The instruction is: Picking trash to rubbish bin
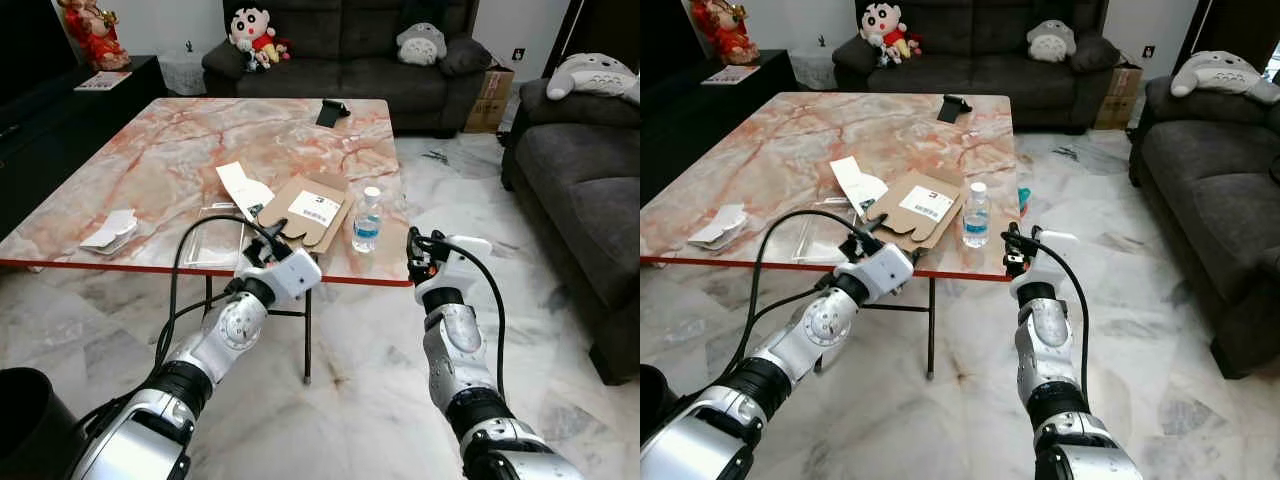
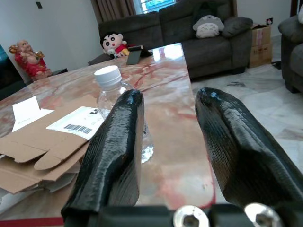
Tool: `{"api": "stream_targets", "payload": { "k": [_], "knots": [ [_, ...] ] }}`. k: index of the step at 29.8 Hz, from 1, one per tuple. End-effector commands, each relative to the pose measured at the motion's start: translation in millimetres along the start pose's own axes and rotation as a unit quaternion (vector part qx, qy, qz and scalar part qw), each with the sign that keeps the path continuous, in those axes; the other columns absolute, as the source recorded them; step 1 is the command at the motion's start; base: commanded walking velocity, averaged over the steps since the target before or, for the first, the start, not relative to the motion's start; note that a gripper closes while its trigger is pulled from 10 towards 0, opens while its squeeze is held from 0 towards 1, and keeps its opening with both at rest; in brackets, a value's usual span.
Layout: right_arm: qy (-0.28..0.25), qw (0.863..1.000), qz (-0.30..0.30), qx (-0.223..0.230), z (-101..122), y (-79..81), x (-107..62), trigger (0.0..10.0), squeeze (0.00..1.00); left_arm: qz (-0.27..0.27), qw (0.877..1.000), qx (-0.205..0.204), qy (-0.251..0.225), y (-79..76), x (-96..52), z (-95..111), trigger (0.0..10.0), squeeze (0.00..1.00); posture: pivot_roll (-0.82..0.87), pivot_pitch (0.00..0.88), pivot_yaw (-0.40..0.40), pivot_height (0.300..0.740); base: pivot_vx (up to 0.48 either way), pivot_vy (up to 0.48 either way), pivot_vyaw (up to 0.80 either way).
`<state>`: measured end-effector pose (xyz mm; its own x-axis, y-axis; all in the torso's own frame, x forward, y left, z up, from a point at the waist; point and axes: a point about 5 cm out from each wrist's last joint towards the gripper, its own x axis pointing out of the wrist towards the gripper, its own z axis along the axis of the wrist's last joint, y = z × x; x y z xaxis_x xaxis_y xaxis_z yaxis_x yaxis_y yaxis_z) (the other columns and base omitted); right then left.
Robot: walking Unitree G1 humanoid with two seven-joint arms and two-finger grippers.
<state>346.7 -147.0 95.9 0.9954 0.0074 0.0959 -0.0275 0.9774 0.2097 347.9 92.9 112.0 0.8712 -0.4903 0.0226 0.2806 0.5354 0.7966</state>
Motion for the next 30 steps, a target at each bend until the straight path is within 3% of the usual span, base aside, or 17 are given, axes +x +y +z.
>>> {"api": "stream_targets", "payload": {
  "k": [1, 7, 8, 10, 18, 22, 25, 27, 28, 29, 30],
  "knots": [
    [0.0, 1.0, -0.001, -0.001, 1, -0.7, 0.6, 10.0, 0.0, -0.01, 0.999, 0.036, 0.013, 3.2, 2.5, -3, 10.0, 1.0, 0.16, 0.0, 0.027, 0.74, 0.0, 0.0, 0.0],
    [0.002, 1.0, 0.001, 0.0, 1, 0.7, 0.9, 10.0, 0.0, -0.03, 0.996, 0.07, 0.037, 1.3, 5.9, -6, 10.0, 1.0, 0.16, 0.0, 0.023, 0.74, 0.0, 0.0, 0.0],
    [0.002, 1.0, 0.002, 0.001, 1, 1.4, 0.9, 10.0, 0.0, -0.039, 0.995, 0.084, 0.039, 0.5, 7.1, -6, 10.0, 0.04, 0.16, 0.0, 0.023, 0.74, 0.0, 0.0, 0.0],
    [0.004, 1.0, 0.003, 0.001, 0, 1.8, 0.9, 10.0, 0.0, -0.044, 0.994, 0.094, 0.043, 0.4, 8.5, -6, 10.0, 0.0, 0.16, 0.0, 0.023, 0.74, 0.0, 0.0, 0.0],
    [0.005, 1.0, 0.004, 0.002, 0, 1.9, 0.1, 10.0, 0.0, -0.036, 0.991, 0.109, 0.064, 6.5, 14.5, -8, 10.0, 0.0, 0.17, 0.0, 0.023, 0.74, 0.0, 0.0, 0.0],
    [0.005, 1.0, 0.004, 0.002, 0, 1.9, 0.1, 10.0, 0.0, -0.029, 0.991, 0.107, 0.07, 8.3, 17.1, -8, 10.0, 0.0, 0.17, 0.0, 0.023, 0.74, 0.0, 0.0, 0.0],
    [0.003, 1.0, 0.007, -0.004, 0, 2.3, 0.0, 10.0, 0.0, 0.009, 0.994, 0.086, 0.062, 17.7, 20.6, -3, 10.0, 0.0, 0.16, 0.0, 0.024, 0.74, 0.0, 0.0, 0.0],
    [-0.003, 1.0, 0.008, -0.01, 2, 3.1, -0.1, 10.0, 0.0, 0.05, 0.996, 0.054, 0.047, 25.2, 21.8, 3, 10.0, 0.0, 0.16, 0.0, 0.027, 0.74, 0.0, 0.0, 0.0],
    [-0.007, 1.0, 0.007, -0.013, 3, 3.4, 0.0, 10.0, 0.0, 0.081, 0.996, 0.019, 0.031, 30.6, 21.8, 7, 10.0, 0.0, 0.16, 0.0, 0.027, 0.74, 0.0, 0.0, 0.0],
    [-0.022, 1.0, 0.007, -0.016, 7, 4.1, 0.8, 10.0, 0.0, 0.133, 0.987, -0.091, -0.005, 39.4, 19.9, 15, 10.0, 0.0, 0.16, 0.0, 0.032, 0.74, 0.0, 0.0, 0.0],
    [-0.027, 0.999, 0.007, -0.018, 9, 4.4, 1.1, 10.0, 0.0, 0.15, 0.98, -0.127, -0.015, 42.5, 18.1, 16, 10.0, 0.0, 0.16, 0.0, 0.032, 0.74, 0.0, 0.0, 0.0]
  ]
}}
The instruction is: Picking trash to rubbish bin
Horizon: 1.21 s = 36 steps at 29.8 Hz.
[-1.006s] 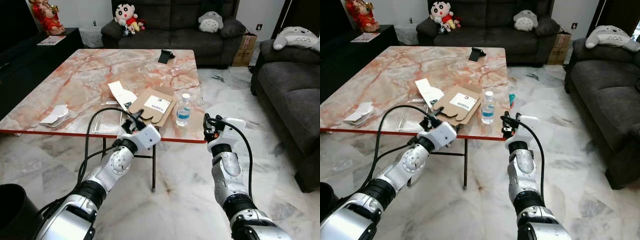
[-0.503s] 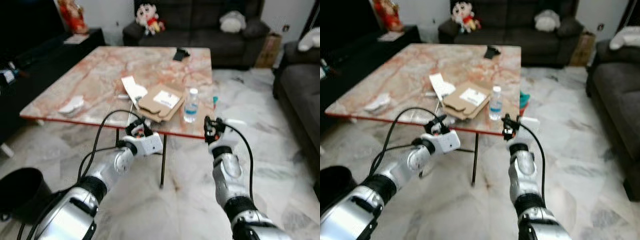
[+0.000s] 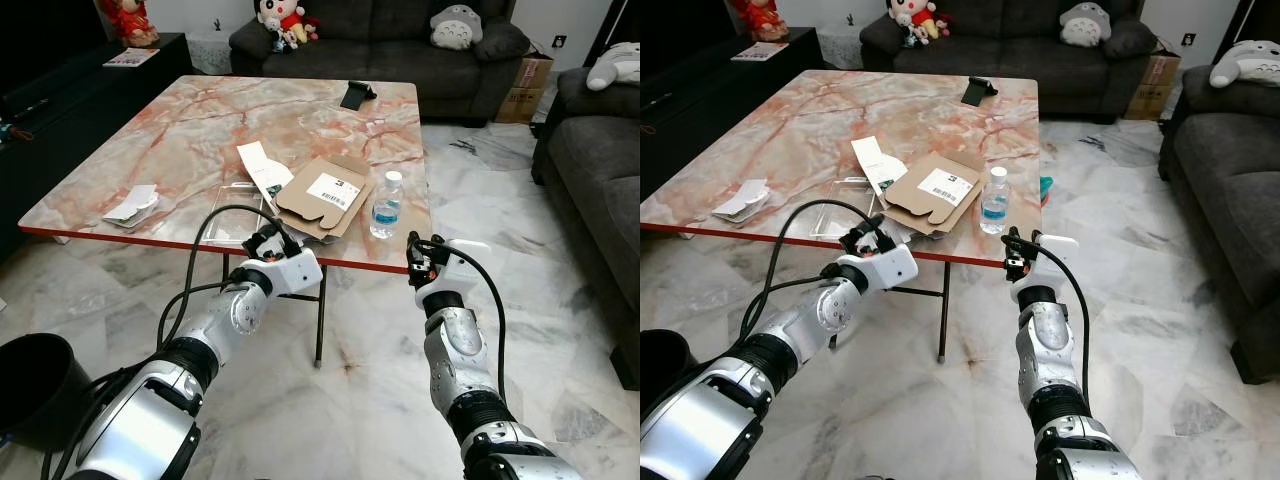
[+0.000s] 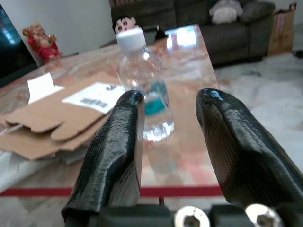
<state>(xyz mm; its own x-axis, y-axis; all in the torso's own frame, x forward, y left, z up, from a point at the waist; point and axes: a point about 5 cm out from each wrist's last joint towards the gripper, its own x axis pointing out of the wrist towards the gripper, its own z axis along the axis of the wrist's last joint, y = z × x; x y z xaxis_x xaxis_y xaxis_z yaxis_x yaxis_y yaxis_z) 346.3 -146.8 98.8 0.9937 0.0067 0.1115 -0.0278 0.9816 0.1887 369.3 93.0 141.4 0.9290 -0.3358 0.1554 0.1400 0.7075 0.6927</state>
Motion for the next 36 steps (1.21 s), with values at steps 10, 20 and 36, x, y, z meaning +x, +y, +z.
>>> {"api": "stream_targets", "payload": {
  "k": [10, 20, 36],
  "knots": [
    [-0.098, 0.993, 0.042, -0.052, 38, 23.9, 10.6, 10.0, 0.0, 0.14, 0.967, -0.211, -0.023, 23.8, -11.7, 0, 10.0, 0.0, 0.16, 0.0, 0.037, 0.74, 0.0, 0.0, 0.0],
    [-0.102, 0.99, 0.066, -0.065, 41, 37.2, 11.5, 10.0, 0.0, 0.127, 0.962, -0.239, -0.028, 16.3, -19.7, -3, 10.0, 0.0, 0.14, 0.0, 0.026, 0.74, 0.0, 0.0, 0.0],
    [-0.098, 0.99, 0.067, -0.08, 43, 35.2, 12.8, 10.0, 0.0, 0.135, 0.966, -0.219, -0.026, 25.2, -13.1, -1, 10.0, 0.0, 0.15, 0.0, -0.001, 0.74, 0.015, 0.0, 0.0]
  ]
}}
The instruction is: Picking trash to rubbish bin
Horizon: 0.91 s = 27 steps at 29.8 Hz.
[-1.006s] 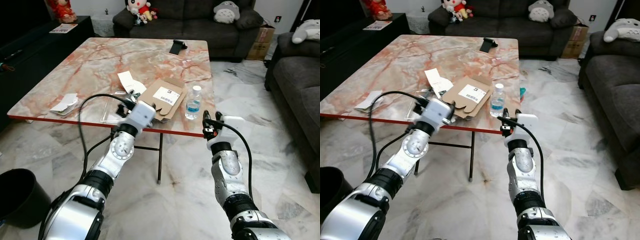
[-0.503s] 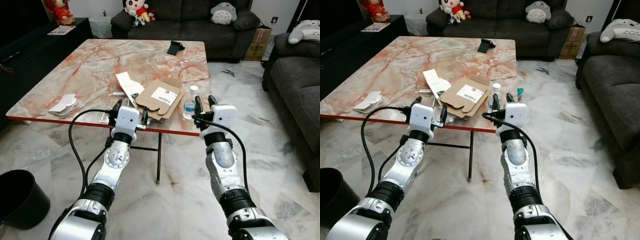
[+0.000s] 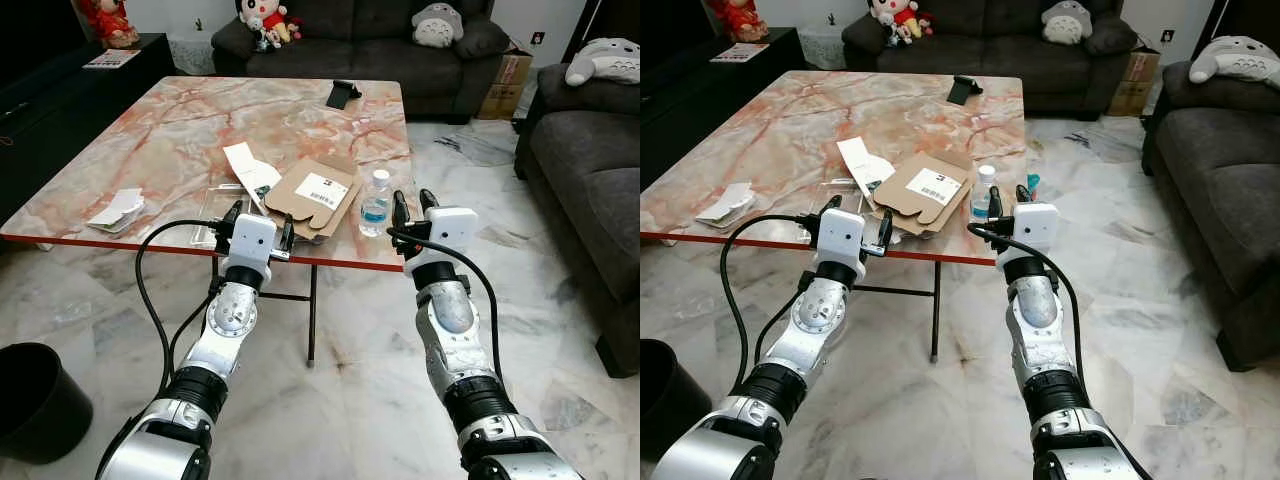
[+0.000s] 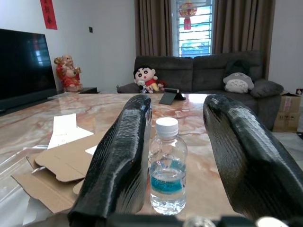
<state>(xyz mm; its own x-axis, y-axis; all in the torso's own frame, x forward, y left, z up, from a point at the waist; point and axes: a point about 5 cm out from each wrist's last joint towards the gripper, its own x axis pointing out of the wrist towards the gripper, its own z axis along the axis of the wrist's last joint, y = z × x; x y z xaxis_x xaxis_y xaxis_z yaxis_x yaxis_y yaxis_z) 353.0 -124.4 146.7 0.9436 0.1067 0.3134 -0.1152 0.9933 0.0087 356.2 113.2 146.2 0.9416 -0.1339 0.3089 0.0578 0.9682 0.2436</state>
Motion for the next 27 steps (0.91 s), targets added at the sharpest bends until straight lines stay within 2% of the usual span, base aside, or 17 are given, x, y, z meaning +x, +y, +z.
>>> {"api": "stream_targets", "payload": {
  "k": [1, 14, 27],
  "knots": [
    [0.005, 1.0, 0.007, -0.004, 0.0, 4.7, 0.9, 10.0, 0.0, 0.01, 1.0, 0.012, -0.013, 6.4, 8.4, 8.8, 10.0, 0.0, 0.15, 0.0, -0.001, 0.74, 0.247, 0.0, 0.0],
    [-0.002, 1.0, 0.01, 0.0, 3.4, 8.3, 3.0, 10.0, 0.0, 0.018, 0.999, 0.023, -0.02, 11.3, 9.7, 12.3, 10.0, 0.0, 0.17, 0.0, 0.004, 0.74, 0.262, 0.0, 0.0],
    [0.002, 1.0, 0.01, -0.001, 1.6, 11.2, 1.0, 10.0, 0.0, 0.009, 0.999, 0.026, -0.026, 7.6, 10.4, 15.7, 10.0, 0.0, 0.17, 0.0, 0.018, 0.74, 0.269, 0.0, 0.0]
  ]
}}
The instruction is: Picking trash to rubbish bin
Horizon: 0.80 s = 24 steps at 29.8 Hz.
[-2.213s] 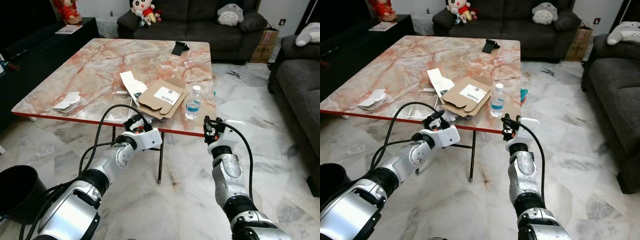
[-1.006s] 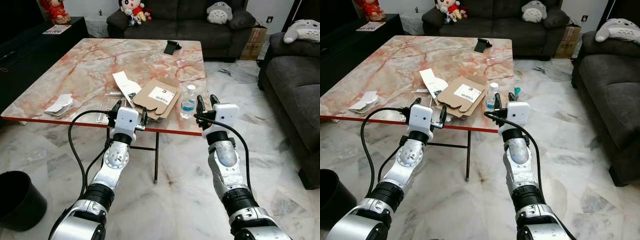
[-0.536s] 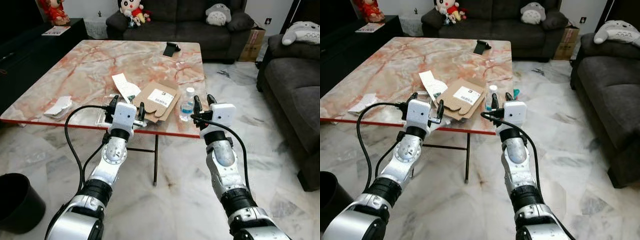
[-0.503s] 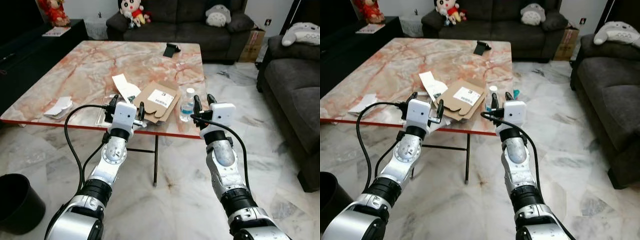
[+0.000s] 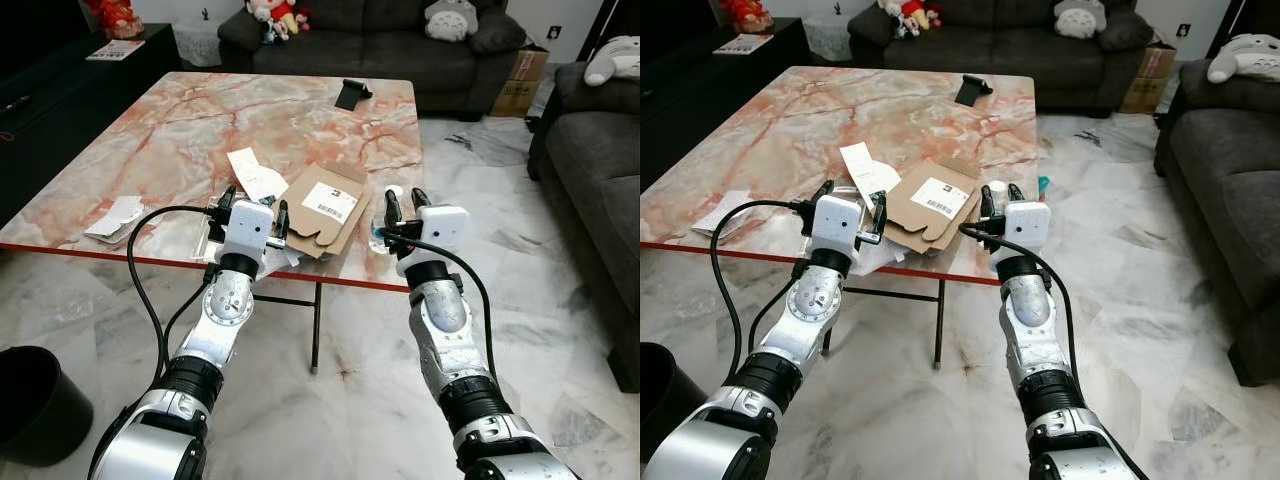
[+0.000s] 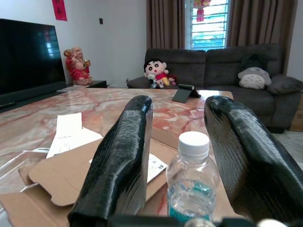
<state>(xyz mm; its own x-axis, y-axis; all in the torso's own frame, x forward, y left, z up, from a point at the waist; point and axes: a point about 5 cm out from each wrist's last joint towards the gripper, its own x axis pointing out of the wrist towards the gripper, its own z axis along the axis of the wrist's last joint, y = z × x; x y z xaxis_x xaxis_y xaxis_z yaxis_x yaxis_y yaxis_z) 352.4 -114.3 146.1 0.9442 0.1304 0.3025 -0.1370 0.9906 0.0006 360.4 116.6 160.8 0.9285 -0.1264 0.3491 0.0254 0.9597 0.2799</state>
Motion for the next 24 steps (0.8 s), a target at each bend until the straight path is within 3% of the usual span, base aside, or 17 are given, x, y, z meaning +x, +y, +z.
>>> {"api": "stream_targets", "payload": {
  "k": [1, 12, 24],
  "knots": [
    [-0.004, 1.0, -0.002, -0.001, 2, 1.1, 0.7, 10.0, 0.0, 0.001, 1.0, 0.002, -0.007, 0.7, 2.6, 4, 10.0, 0.0, 0.17, 0.0, 0.018, 0.74, 0.27, 0.0, 0.0],
    [-0.027, 1.0, -0.007, 0.005, 14, -0.1, 6.8, 10.0, 0.0, -0.001, 1.0, 0.004, -0.015, 0.2, 5.1, 9, 10.0, 0.0, 0.18, 0.0, 0.018, 0.74, 0.269, 0.0, 0.0],
    [-0.019, 1.0, -0.006, 0.007, 12, 0.6, 6.7, 10.0, 0.0, -0.001, 1.0, 0.008, -0.017, 0.7, 5.7, 10, 10.0, 0.0, 0.18, 0.0, 0.018, 0.74, 0.284, 0.0, 0.0]
  ]
}}
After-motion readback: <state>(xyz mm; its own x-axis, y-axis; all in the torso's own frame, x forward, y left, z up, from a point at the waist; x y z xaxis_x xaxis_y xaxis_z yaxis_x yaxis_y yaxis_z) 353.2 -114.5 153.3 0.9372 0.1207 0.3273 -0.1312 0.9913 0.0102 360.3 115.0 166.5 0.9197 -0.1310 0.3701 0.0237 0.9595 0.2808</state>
